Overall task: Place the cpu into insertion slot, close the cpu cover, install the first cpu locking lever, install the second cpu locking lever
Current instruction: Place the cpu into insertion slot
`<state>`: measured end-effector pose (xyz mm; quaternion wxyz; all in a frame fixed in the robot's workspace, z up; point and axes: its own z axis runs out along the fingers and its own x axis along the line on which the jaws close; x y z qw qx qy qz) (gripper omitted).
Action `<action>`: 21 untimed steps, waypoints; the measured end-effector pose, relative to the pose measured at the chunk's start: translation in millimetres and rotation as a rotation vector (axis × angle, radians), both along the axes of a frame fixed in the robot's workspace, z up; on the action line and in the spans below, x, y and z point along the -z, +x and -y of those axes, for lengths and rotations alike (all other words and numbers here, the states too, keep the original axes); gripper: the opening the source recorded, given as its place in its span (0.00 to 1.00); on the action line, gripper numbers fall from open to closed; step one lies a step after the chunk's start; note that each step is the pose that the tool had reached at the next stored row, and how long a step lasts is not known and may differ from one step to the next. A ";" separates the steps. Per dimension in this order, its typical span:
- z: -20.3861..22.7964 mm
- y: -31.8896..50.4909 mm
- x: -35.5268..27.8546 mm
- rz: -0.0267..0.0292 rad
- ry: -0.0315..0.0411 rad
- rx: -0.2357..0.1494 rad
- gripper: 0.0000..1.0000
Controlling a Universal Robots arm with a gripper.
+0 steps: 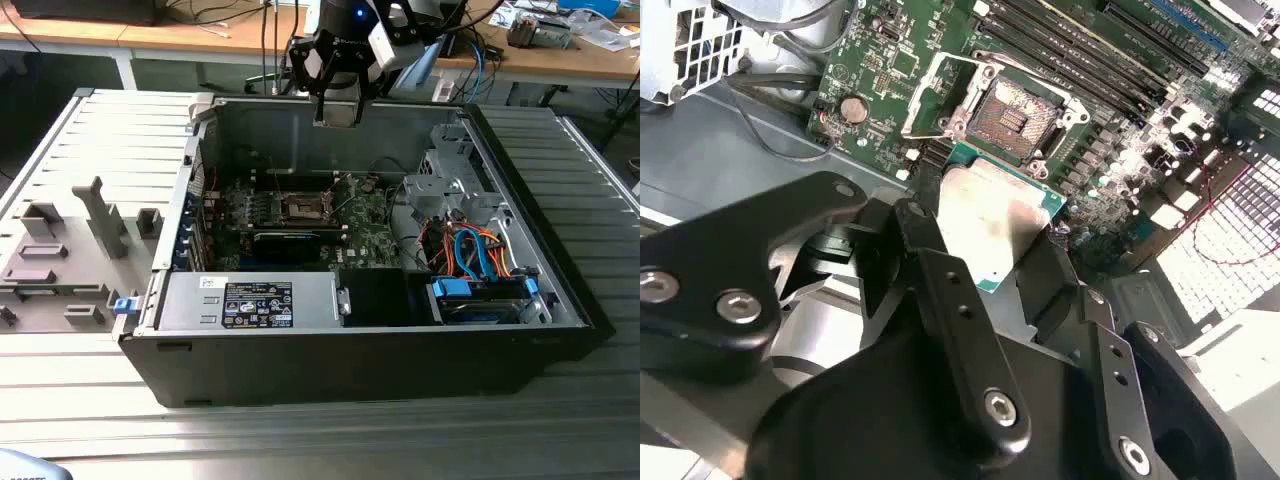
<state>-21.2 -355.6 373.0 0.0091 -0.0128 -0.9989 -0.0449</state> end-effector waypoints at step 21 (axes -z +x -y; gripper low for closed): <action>0.0 -0.1 3.1 0.0000 -0.0001 0.000 0.54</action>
